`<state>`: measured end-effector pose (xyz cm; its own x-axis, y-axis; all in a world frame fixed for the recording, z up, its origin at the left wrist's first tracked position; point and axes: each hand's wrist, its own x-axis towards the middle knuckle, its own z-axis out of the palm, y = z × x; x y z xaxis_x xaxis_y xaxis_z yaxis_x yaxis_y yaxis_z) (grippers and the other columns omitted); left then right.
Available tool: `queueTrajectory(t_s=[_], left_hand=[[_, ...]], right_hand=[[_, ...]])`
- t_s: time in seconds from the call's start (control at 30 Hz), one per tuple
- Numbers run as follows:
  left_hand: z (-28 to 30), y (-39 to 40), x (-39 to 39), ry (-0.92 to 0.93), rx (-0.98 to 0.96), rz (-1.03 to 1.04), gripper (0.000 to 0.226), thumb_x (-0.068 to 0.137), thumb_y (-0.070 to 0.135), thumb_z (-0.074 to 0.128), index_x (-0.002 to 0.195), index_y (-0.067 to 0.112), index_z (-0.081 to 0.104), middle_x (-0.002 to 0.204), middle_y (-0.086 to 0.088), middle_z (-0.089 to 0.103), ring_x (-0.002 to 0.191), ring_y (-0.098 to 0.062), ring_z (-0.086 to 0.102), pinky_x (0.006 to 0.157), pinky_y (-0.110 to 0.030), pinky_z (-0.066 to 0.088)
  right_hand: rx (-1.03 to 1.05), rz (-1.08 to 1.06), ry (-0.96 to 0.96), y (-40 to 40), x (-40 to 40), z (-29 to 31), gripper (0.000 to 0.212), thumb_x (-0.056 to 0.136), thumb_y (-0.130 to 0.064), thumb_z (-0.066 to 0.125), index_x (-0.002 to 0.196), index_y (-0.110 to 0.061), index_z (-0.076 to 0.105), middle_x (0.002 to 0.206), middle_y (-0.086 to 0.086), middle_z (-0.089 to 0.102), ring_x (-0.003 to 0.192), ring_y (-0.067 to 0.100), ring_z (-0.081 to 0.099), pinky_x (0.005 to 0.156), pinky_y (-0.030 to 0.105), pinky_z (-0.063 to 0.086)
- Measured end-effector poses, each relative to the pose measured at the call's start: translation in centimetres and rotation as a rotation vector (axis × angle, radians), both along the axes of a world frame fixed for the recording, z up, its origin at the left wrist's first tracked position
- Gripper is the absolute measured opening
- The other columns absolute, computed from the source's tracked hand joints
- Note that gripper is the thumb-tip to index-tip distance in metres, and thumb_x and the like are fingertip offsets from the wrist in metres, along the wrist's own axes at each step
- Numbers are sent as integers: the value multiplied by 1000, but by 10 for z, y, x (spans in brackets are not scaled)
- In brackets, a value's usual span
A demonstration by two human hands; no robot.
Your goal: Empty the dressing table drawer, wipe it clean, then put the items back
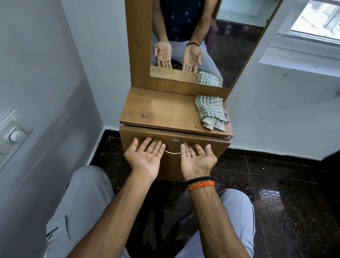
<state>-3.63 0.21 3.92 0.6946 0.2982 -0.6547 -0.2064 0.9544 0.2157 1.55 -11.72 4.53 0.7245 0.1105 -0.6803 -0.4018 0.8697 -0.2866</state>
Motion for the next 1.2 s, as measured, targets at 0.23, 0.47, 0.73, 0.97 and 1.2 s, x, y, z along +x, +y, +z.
queueTrajectory(t_s=[0.23, 0.47, 0.73, 0.97, 1.2], left_hand=[[1, 0, 13, -29, 21, -17, 60, 103, 39, 38, 146, -3, 41, 153, -31, 37, 143, -42, 37, 120, -52, 29], [2, 3, 23, -35, 30, -19, 62, 103, 40, 38, 147, -3, 40, 153, -30, 36, 143, -41, 36, 121, -52, 28], [3, 5, 28, -34, 28, -26, 62, 102, 41, 38, 147, -2, 39, 152, -31, 37, 143, -41, 36, 121, -51, 27], [6, 7, 29, -53, 29, -27, 65, 102, 42, 40, 149, -2, 37, 153, -31, 36, 144, -41, 36, 121, -51, 27], [14, 0, 21, -41, 130, -58, 62, 99, 43, 47, 144, 0, 46, 145, -25, 48, 136, -39, 47, 117, -51, 35]], right_hand=[[11, 28, -43, 2, 13, -3, 68, 102, -43, 40, 154, -2, 24, 157, 27, 25, 142, 37, 36, 119, 47, 30], [10, 31, -52, 4, 24, -4, 68, 102, -46, 40, 153, -3, 26, 155, 27, 28, 141, 37, 37, 119, 47, 31], [28, 29, -48, 7, 31, -4, 68, 101, -46, 42, 152, -4, 28, 156, 27, 28, 141, 37, 37, 118, 47, 31], [46, 14, -51, 6, 30, -2, 68, 101, -45, 42, 154, -5, 25, 157, 25, 25, 142, 37, 35, 119, 48, 30], [-22, 59, -84, 6, 17, 6, 63, 103, -43, 41, 149, -2, 34, 152, 26, 35, 138, 37, 43, 116, 47, 35]])
